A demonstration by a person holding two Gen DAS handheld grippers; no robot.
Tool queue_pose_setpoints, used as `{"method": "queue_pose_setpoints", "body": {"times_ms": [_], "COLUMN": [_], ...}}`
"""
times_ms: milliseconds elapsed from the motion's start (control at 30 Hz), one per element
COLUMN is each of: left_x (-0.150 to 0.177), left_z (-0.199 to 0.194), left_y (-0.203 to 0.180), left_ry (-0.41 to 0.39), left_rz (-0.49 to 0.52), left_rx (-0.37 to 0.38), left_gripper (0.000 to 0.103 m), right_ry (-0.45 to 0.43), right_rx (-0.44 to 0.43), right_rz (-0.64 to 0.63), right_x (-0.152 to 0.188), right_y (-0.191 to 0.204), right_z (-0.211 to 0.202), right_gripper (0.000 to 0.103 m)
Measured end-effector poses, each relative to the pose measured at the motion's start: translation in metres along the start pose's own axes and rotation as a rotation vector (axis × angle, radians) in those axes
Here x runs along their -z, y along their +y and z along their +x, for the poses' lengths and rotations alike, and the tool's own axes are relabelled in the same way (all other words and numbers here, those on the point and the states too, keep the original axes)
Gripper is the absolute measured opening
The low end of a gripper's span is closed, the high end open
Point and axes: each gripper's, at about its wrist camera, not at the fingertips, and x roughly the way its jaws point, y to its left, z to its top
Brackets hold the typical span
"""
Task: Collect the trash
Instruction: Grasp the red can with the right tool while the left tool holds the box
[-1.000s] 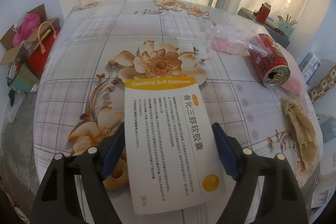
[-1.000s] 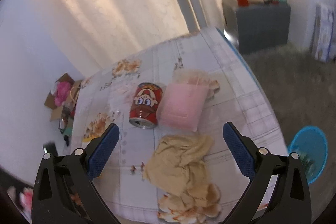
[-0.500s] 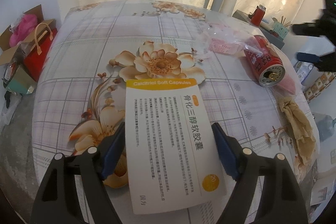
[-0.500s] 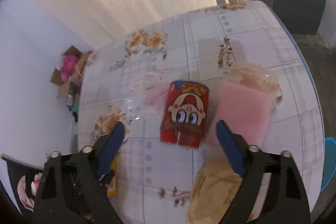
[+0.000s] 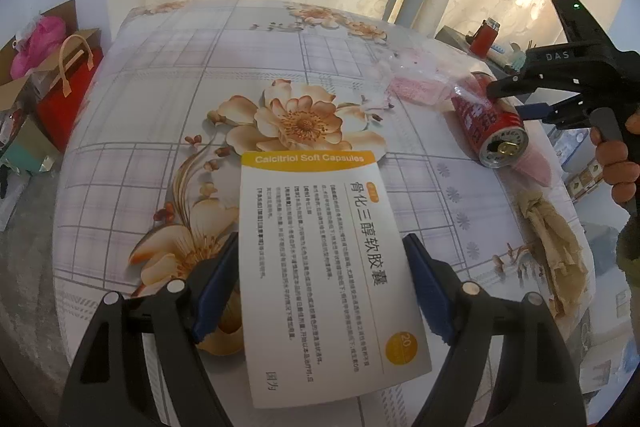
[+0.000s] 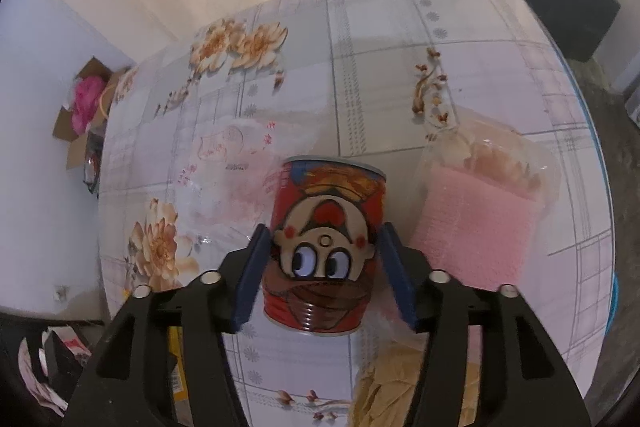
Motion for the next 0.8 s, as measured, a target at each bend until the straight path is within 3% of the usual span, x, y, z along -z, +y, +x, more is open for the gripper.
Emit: {"method": "queue_pose_setpoints", "body": {"times_ms": [467,800], "left_x": [-0.001,0.004], "left_z": [0.002,-0.001], "left_y": [-0.003,-0.003], "left_ry": [-0.005,0.003], "left_rz": [0.008,-0.010], "left_rx": [-0.025,-0.039], "left_gripper": [0.078,0.077], "right_ry": [0.012,-0.040], "right_rx": [-0.033,-0.184], "right_rz": [0.001,0.076], "right_x": [0.003,0.035], "right_y": [0.002,-0.021], "right_z": [0.012,-0.027], "right_gripper": [0.059,0.059]}}
